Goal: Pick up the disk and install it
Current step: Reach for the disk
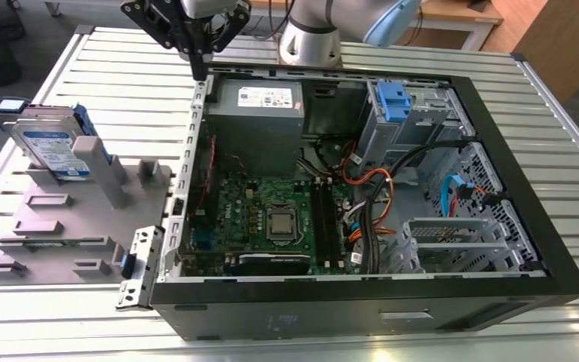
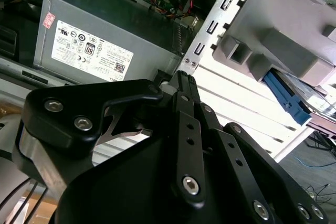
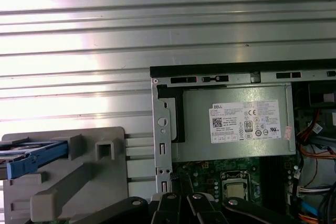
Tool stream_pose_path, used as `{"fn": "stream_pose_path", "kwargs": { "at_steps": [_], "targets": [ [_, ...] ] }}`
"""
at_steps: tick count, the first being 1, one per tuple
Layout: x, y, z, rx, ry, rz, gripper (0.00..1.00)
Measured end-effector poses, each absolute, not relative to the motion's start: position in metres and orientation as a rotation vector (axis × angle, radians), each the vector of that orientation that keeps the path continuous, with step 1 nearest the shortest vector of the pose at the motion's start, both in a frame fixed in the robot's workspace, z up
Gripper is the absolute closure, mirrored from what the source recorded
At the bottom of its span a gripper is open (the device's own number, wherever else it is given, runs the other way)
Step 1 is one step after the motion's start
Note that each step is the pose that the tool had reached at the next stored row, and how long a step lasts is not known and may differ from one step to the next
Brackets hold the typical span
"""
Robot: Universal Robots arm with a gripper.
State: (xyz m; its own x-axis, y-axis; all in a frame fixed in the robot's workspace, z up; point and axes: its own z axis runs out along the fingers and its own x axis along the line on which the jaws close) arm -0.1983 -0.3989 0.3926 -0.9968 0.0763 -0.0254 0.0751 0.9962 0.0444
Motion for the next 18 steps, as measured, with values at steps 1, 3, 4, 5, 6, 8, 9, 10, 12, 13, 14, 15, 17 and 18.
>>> {"fn": "stream_pose_path", "kwargs": {
  "at_steps": [1,3,4,5,6,8,9,10,12,13,14,15,17,18],
  "targets": [
    [-0.199,-0.399,0.393,0.118,3.112,0.068,0.89],
    [-0.200,-0.399,0.393,0.118,3.112,0.068,0.89],
    [-0.201,-0.399,0.393,0.118,3.112,0.068,0.89],
    [-0.202,-0.399,0.393,0.118,3.112,0.068,0.89],
    [-0.203,-0.399,0.393,0.118,3.112,0.068,0.89],
    [-0.205,-0.399,0.393,0.118,3.112,0.068,0.89],
    [-0.207,-0.399,0.393,0.118,3.112,0.068,0.89],
    [-0.208,-0.399,0.393,0.118,3.111,0.068,0.89],
    [-0.211,-0.399,0.393,0.118,3.111,0.068,0.89],
    [-0.212,-0.399,0.393,0.118,3.111,0.068,0.89],
    [-0.214,-0.399,0.393,0.118,3.111,0.068,0.89],
    [-0.216,-0.399,0.393,0.118,3.111,0.068,0.89],
    [-0.220,-0.399,0.393,0.118,3.111,0.068,0.89],
    [-0.222,-0.399,0.393,0.118,3.111,0.068,0.89]
  ]
}}
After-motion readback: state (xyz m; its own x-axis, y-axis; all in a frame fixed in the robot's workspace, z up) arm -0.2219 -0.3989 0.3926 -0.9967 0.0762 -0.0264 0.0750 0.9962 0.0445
